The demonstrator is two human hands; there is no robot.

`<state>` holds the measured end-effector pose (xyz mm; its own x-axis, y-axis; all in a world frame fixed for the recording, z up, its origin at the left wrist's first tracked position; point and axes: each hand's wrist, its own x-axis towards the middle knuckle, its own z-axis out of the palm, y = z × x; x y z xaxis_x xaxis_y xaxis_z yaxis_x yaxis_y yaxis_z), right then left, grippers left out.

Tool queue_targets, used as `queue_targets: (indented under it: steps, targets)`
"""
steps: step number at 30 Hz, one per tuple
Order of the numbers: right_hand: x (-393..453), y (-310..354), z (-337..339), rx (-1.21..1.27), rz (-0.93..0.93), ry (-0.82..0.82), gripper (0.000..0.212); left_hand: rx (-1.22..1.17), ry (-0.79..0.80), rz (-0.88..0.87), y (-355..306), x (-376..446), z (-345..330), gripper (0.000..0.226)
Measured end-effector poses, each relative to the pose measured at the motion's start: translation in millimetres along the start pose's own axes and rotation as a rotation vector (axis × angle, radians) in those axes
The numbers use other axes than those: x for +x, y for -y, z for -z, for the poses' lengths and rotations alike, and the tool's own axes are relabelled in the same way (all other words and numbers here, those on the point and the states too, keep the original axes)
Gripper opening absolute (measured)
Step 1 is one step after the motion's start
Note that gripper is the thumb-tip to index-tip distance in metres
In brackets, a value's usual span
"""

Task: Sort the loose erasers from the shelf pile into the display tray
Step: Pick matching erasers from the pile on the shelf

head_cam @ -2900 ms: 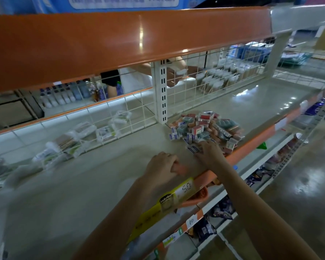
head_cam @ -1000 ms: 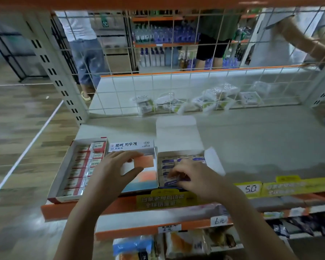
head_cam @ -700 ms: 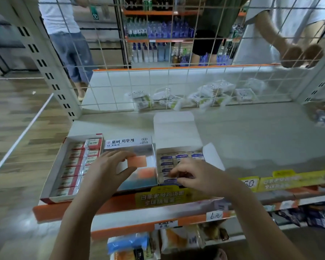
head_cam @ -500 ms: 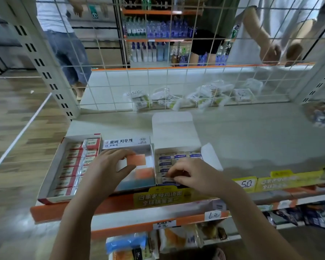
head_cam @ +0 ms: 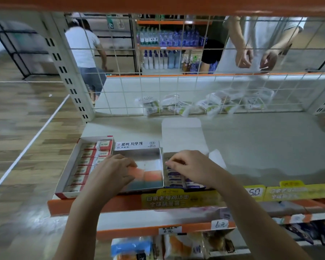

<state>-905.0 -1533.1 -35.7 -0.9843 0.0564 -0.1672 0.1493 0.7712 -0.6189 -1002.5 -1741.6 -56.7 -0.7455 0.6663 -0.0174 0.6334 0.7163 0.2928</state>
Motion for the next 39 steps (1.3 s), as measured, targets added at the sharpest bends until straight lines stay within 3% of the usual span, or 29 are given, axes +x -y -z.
queue_targets:
  steps: [9, 21, 27, 34, 39]
  targets:
    - [11, 14, -6, -0.044, -0.056, -0.065, 0.033, 0.077, 0.057, -0.034, 5, 5, -6, 0.033]
    - [16, 13, -8, -0.051, -0.128, -0.053, 0.03, 0.051, 0.093, -0.057, 4, 9, -7, 0.023]
    - [19, 9, 3, -0.095, -0.101, -0.001, 0.032, 0.142, 0.122, -0.05, -6, 20, 2, 0.031]
    - [18, -14, 49, -0.284, -0.008, -0.203, 0.028, 0.19, -0.083, -0.198, -73, 71, 35, 0.037]
    - [5, -66, 93, -0.519, -0.118, -0.338, 0.032, 0.269, -0.107, -0.378, -151, 123, 22, 0.042]
